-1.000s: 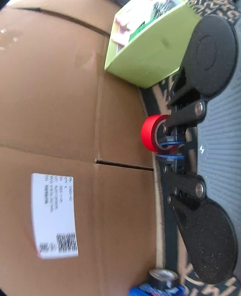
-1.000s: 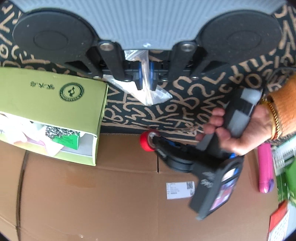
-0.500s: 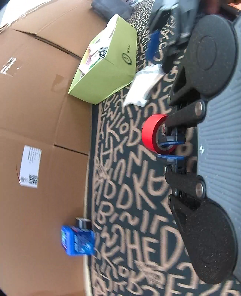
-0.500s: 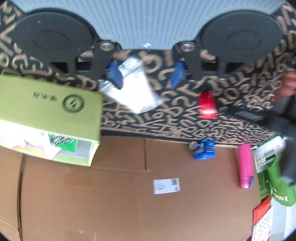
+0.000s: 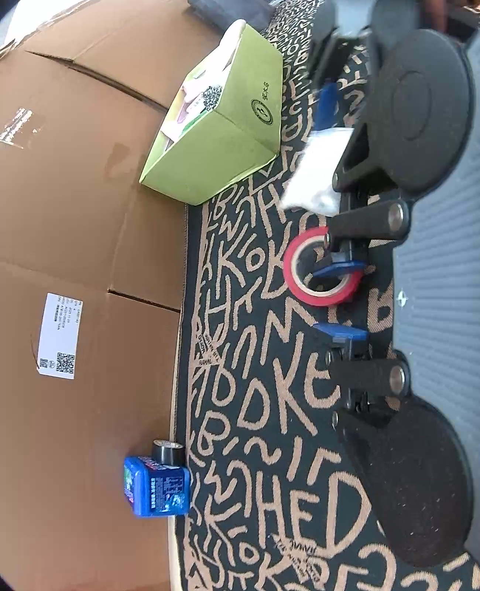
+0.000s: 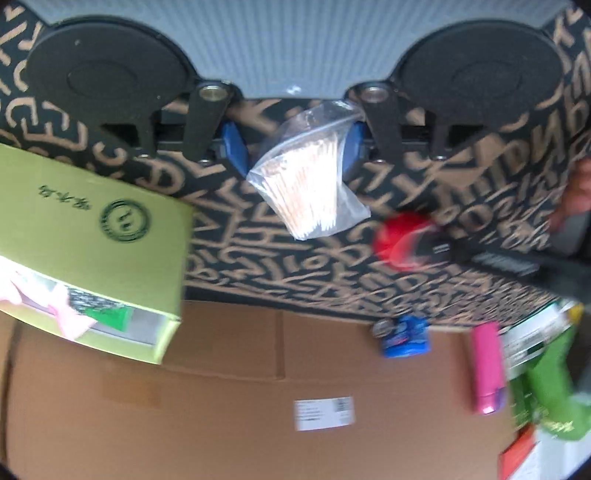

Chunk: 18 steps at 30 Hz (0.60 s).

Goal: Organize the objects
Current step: 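Grasp the cotton-swab bag with the right tool while the left tool grasps the red tape, then carry the bag and red tape into the lime-green box and open both tools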

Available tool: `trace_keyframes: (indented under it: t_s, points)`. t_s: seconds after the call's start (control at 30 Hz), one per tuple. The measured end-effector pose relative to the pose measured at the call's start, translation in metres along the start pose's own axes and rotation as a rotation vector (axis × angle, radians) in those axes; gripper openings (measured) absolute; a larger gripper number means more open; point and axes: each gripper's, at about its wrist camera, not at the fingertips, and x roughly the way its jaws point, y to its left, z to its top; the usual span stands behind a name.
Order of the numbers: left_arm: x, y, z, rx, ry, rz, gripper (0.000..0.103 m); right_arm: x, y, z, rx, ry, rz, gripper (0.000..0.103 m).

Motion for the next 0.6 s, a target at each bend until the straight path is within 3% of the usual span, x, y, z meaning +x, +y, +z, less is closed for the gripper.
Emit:
trace_keyframes:
  t_s: [0.1, 0.2, 0.27, 0.33, 0.4, 0.43, 0.6]
  points:
    - [0.002, -0.004, 0.001, 0.004, -0.005, 0.010, 0.029, -0.002, 0.007, 0.002, -0.051, -0.003, 0.004, 0.062]
    - [0.003, -0.009, 0.001, 0.027, -0.003, 0.008, 0.029, 0.002, 0.004, 0.006, -0.034, -0.002, 0.007, 0.062]
    - [0.002, -0.010, 0.000, 0.049, -0.006, 0.010, 0.029, 0.004, 0.002, 0.005, -0.010, -0.002, 0.020, 0.057]
    - [0.002, -0.010, 0.000, 0.051, 0.001, 0.002, 0.029, 0.002, 0.004, 0.002, 0.002, -0.019, 0.013, 0.044]
    - [0.003, -0.011, 0.000, 0.064, 0.014, -0.007, 0.023, 0.000, 0.005, 0.001, 0.017, -0.027, 0.009, 0.036]
    - [0.004, -0.013, 0.000, 0.075, 0.018, 0.000, 0.013, -0.002, 0.006, 0.001, 0.026, -0.033, 0.014, 0.032]
    - [-0.003, -0.018, -0.002, 0.065, 0.020, -0.024, 0.010, -0.018, 0.004, -0.006, 0.068, -0.070, 0.017, 0.031]
